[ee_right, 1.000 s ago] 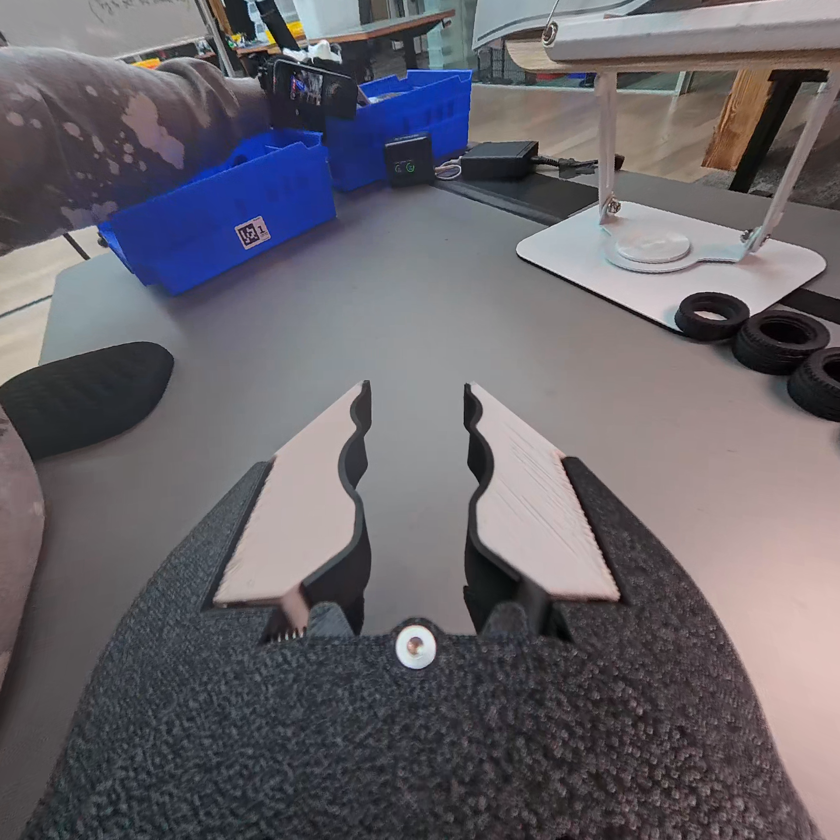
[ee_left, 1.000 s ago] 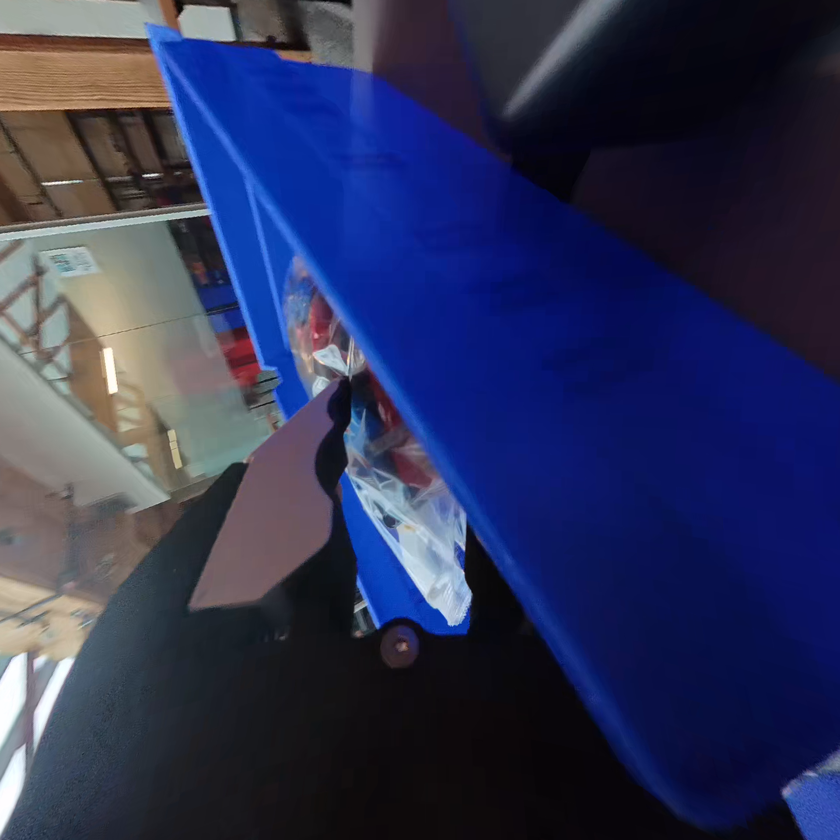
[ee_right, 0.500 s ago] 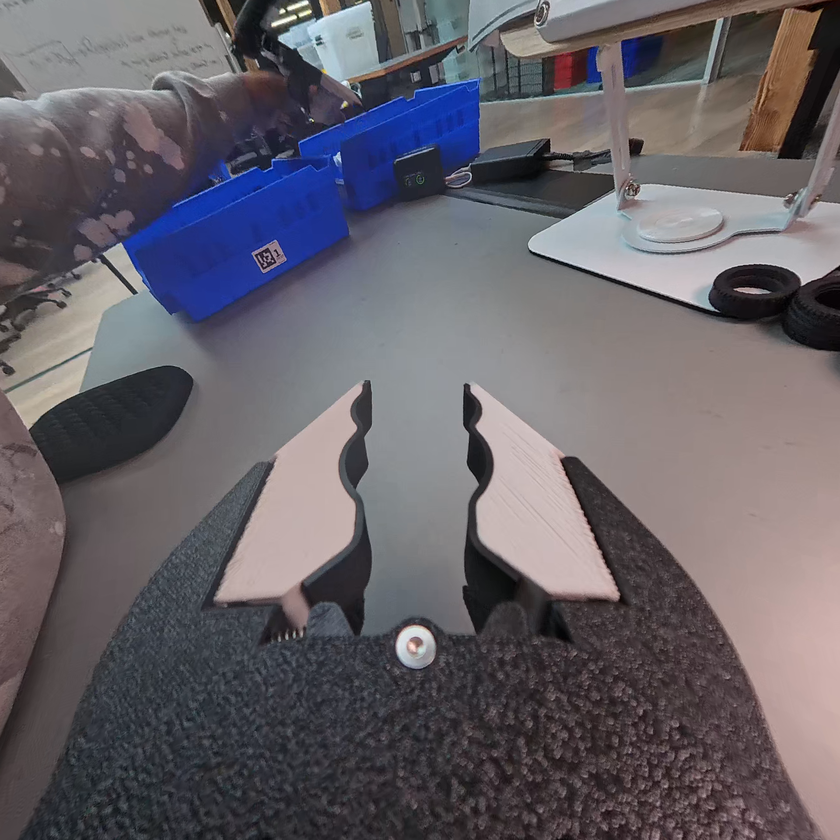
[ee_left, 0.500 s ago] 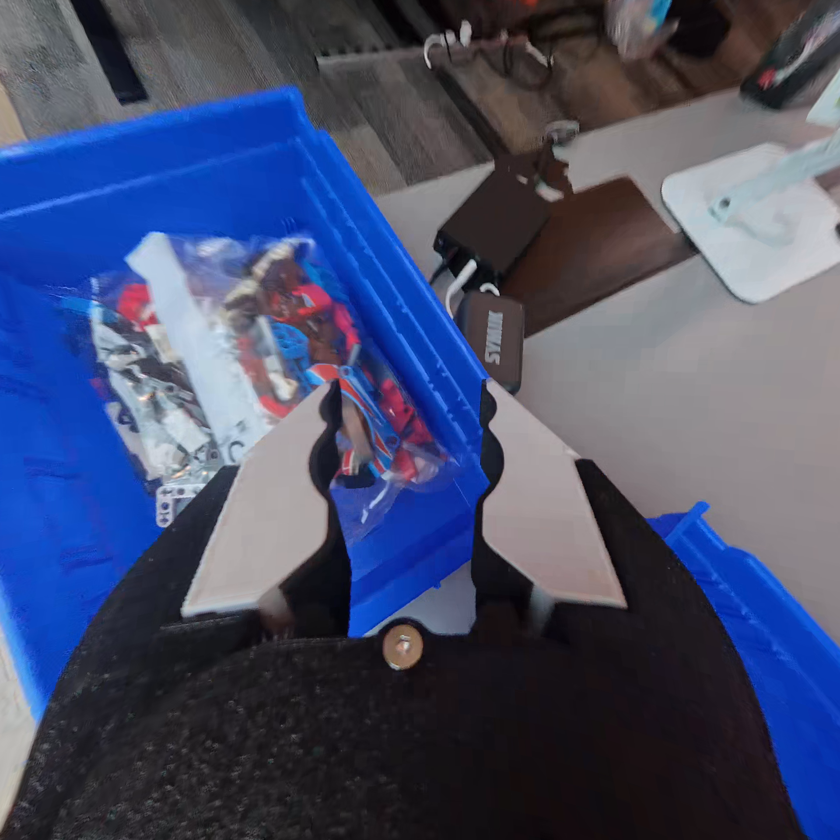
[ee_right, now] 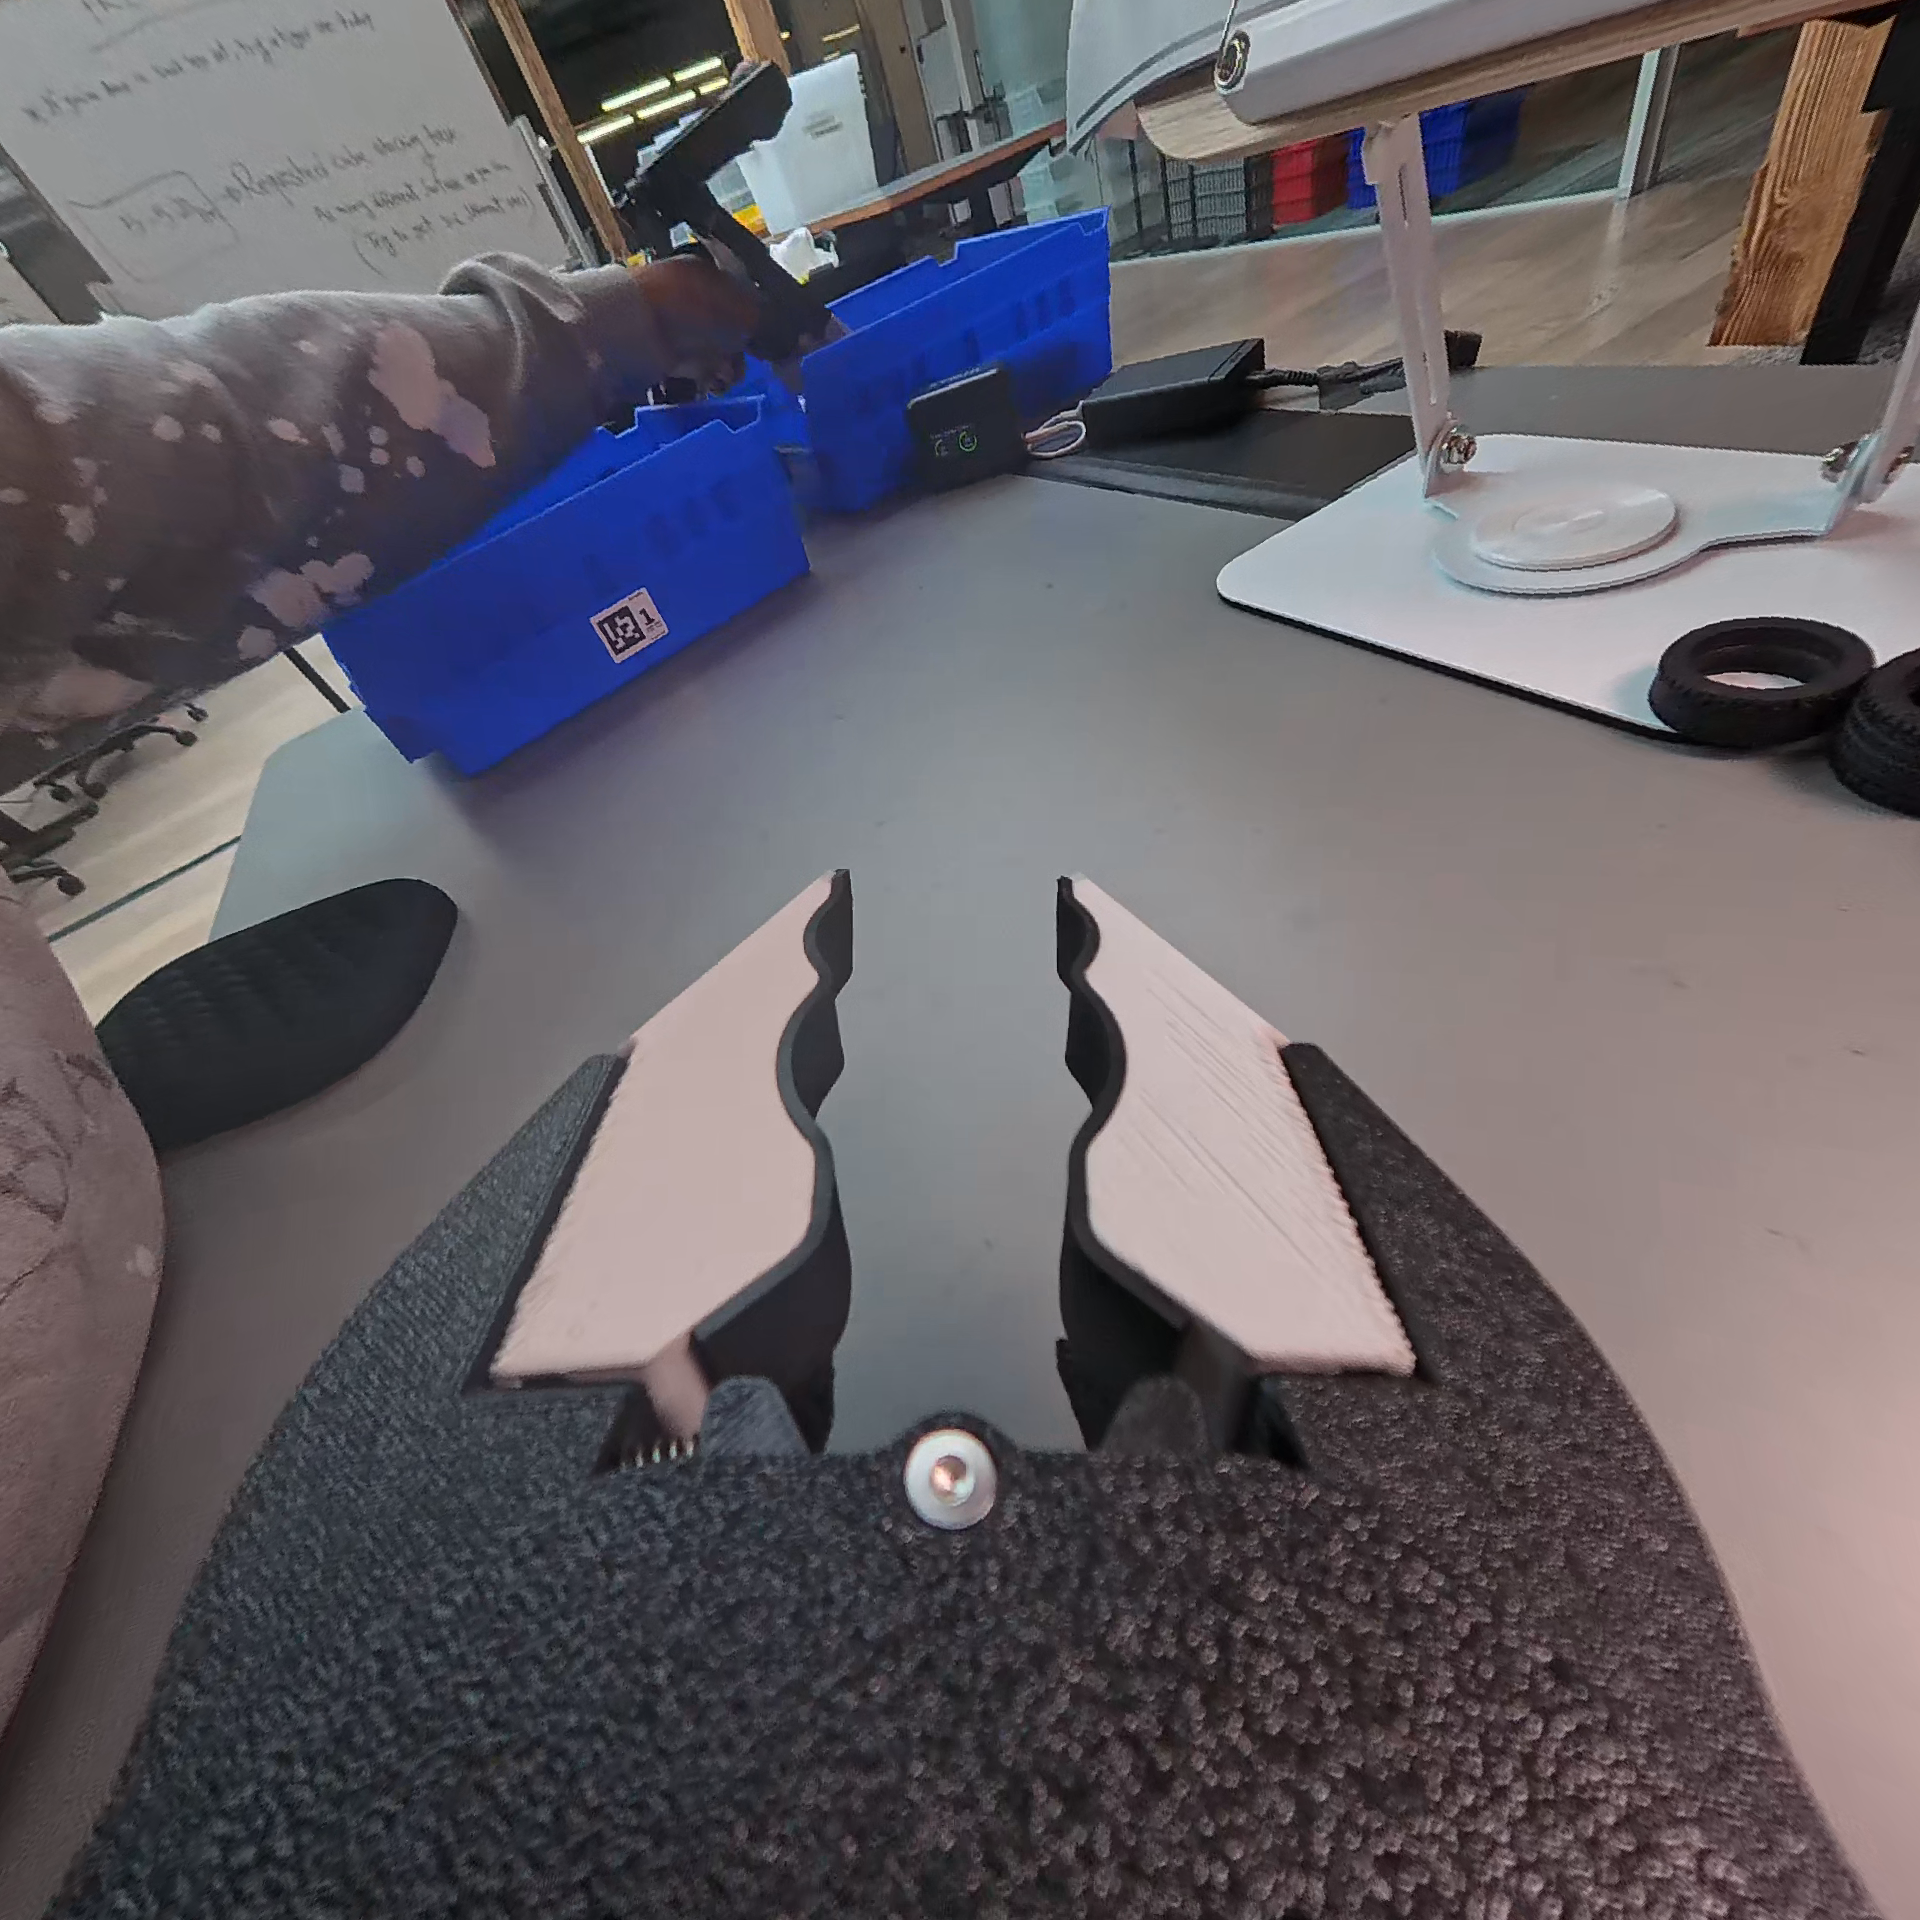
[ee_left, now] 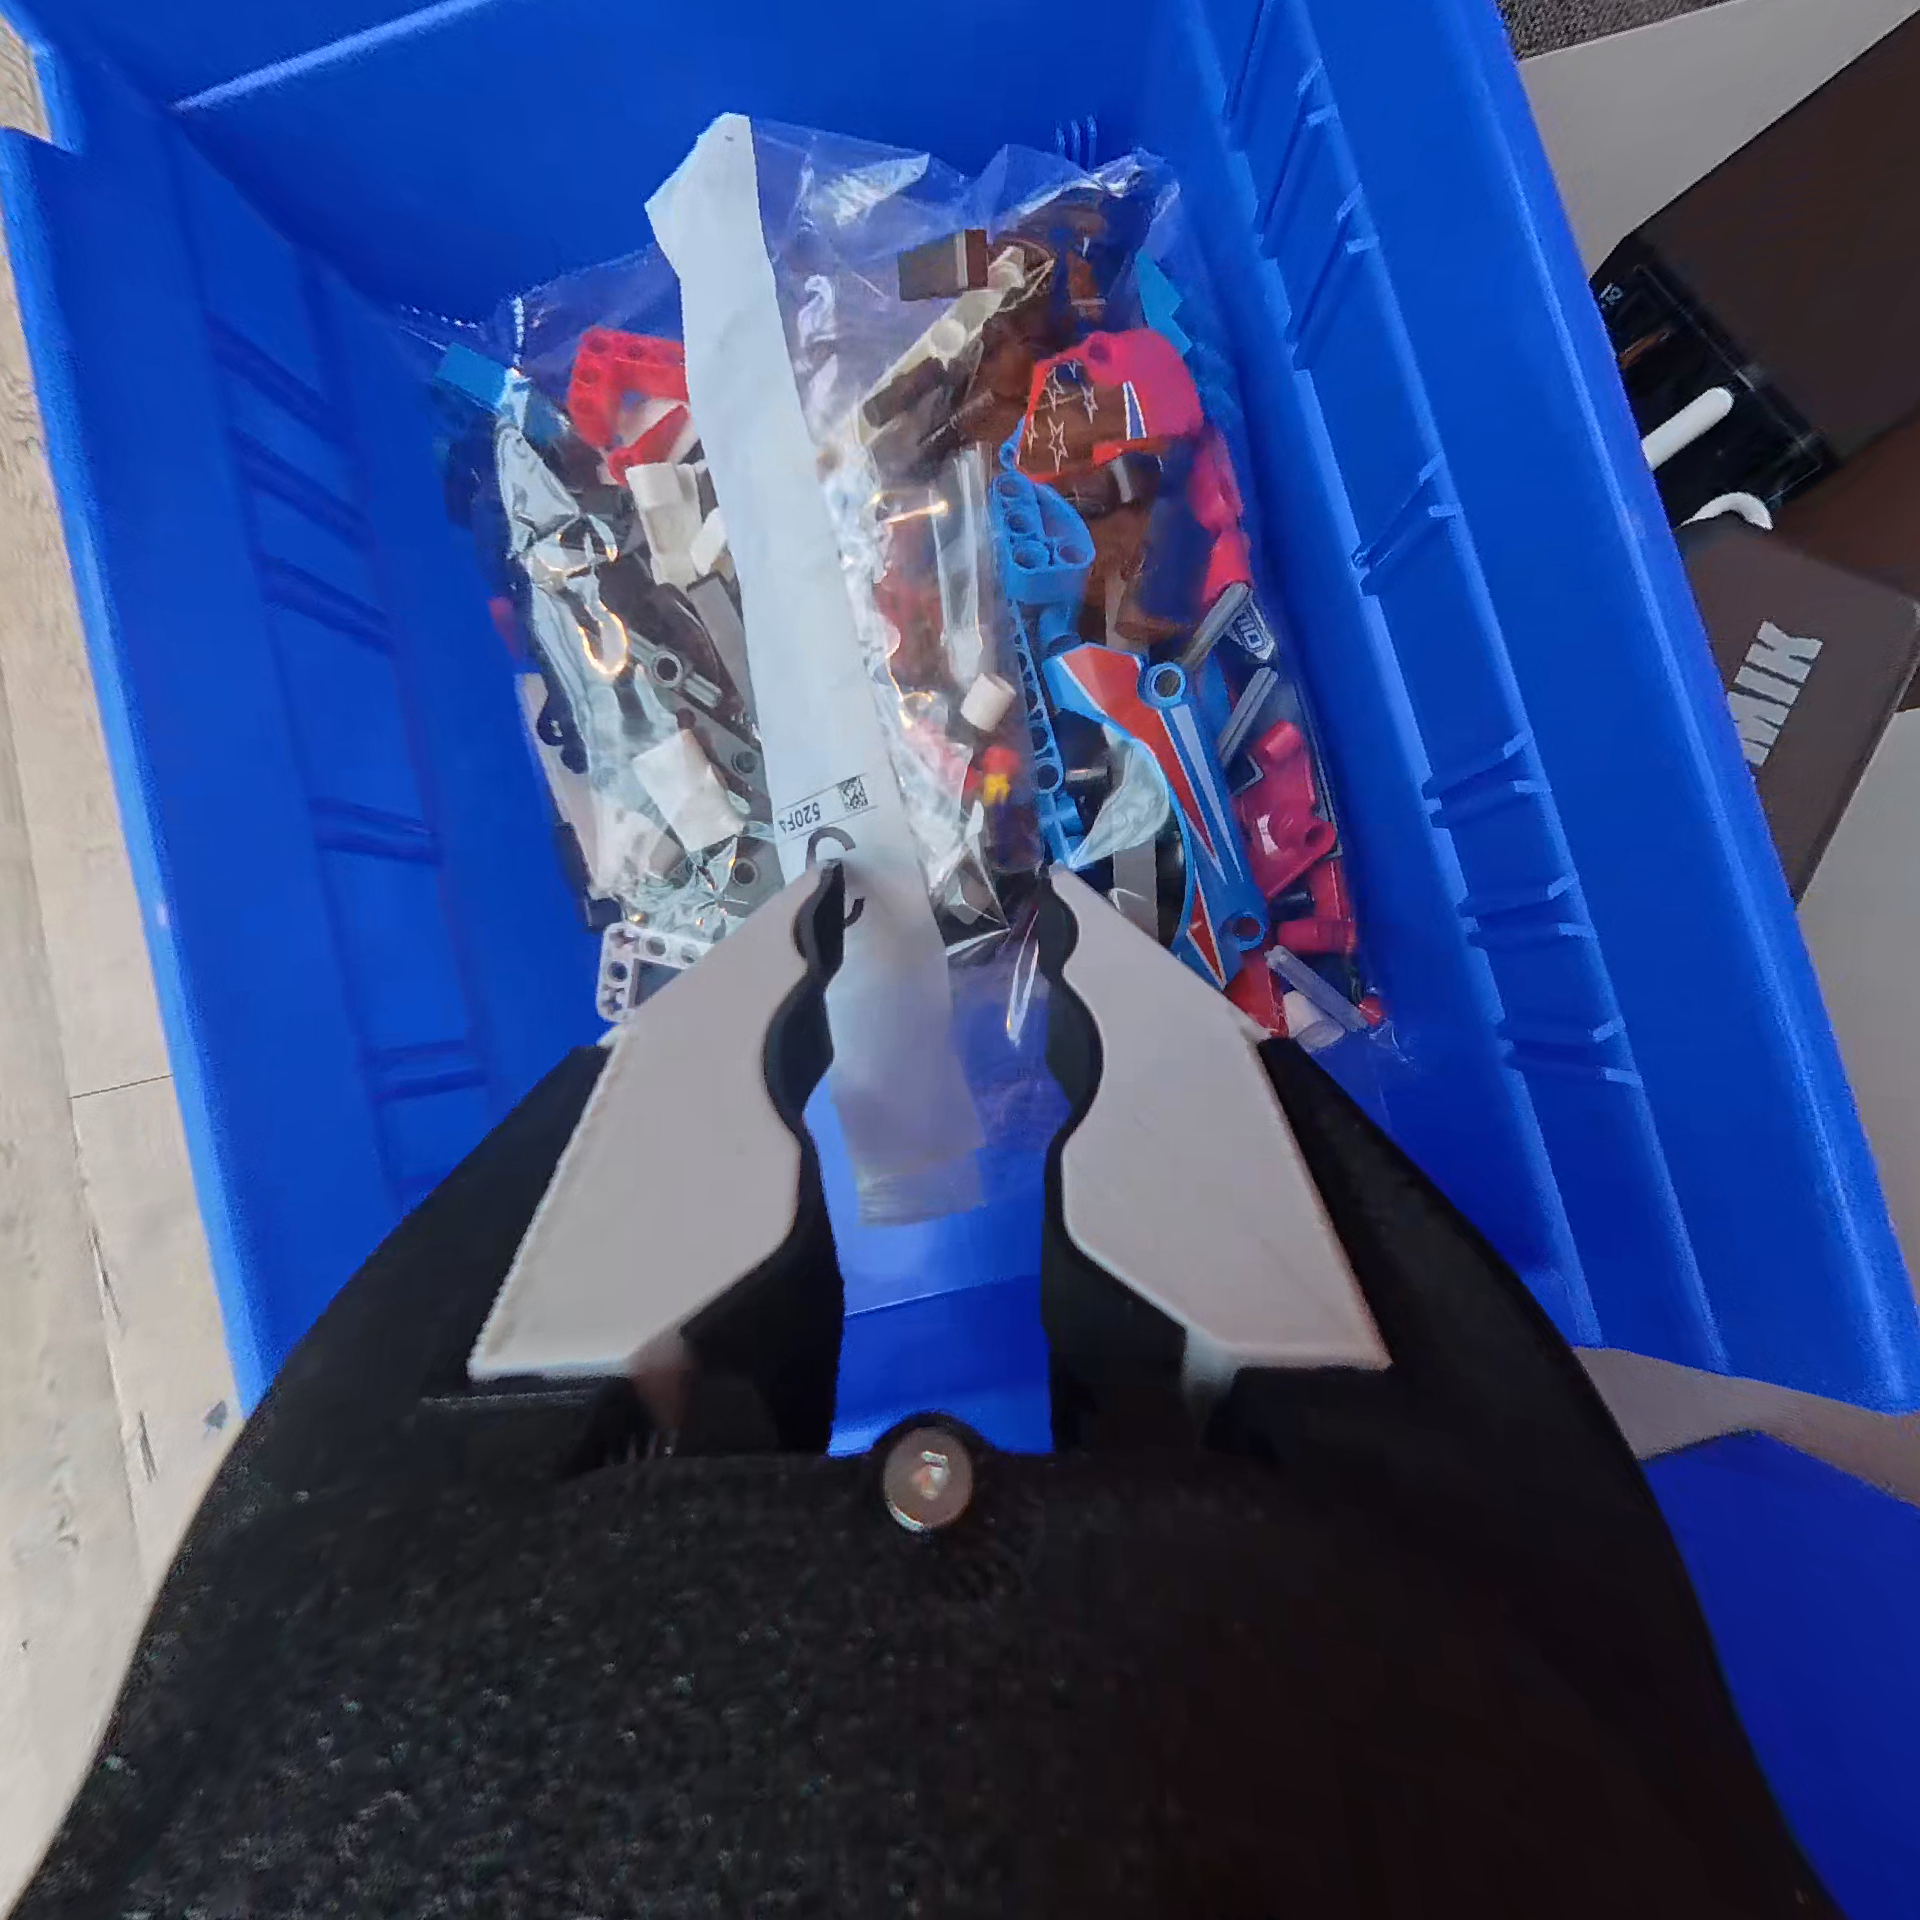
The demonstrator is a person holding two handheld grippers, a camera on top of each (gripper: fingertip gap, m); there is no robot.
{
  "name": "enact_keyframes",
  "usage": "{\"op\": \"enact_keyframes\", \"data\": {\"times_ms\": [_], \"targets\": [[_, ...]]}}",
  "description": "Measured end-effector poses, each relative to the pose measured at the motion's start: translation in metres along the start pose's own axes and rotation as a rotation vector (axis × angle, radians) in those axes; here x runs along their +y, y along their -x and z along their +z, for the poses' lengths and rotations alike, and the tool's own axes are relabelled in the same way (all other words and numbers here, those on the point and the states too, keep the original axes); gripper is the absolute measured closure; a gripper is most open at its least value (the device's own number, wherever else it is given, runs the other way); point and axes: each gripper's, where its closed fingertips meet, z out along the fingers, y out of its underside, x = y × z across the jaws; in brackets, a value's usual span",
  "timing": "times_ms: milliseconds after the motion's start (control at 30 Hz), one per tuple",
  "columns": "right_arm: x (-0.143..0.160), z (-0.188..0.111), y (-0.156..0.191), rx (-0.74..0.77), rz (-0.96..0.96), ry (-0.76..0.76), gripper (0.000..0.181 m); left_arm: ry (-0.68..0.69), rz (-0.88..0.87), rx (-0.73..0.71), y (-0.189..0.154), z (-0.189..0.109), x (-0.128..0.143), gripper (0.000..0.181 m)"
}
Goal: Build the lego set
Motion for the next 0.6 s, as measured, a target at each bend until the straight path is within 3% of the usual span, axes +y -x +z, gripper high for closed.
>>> {"op": "enact_keyframes", "data": {"times_ms": [67,167,267,367,433,567,600], "targets": [[-0.003,-0.002,0.002,-0.002,-0.007,-0.01,0.142,-0.043,0.039,-0.029,0.001,-0.01,-0.007,0.142],[-0.01,-0.008,0.003,0.009,-0.042,-0.038,0.142,-0.239,0.03,-0.051,0.0,-0.05,-0.039,0.128],[-0.016,-0.014,0.004,0.025,-0.072,-0.071,0.138,-0.559,0.003,-0.047,-0.016,-0.126,-0.084,0.104],[-0.021,-0.018,0.009,0.019,-0.086,-0.099,0.129,-0.835,-0.02,0.027,-0.056,-0.209,-0.112,0.083],[-0.025,-0.021,0.014,0.02,-0.109,-0.115,0.124,-0.975,0.0,0.122,-0.098,-0.259,-0.116,0.101],[-0.033,-0.027,0.024,0.024,-0.17,-0.163,0.138,-1.21,0.028,0.264,-0.186,-0.346,-0.099,0.171],[-0.035,-0.029,0.025,0.03,-0.186,-0.176,0.143,-1.267,0.04,0.28,-0.208,-0.364,-0.091,0.181]]}}
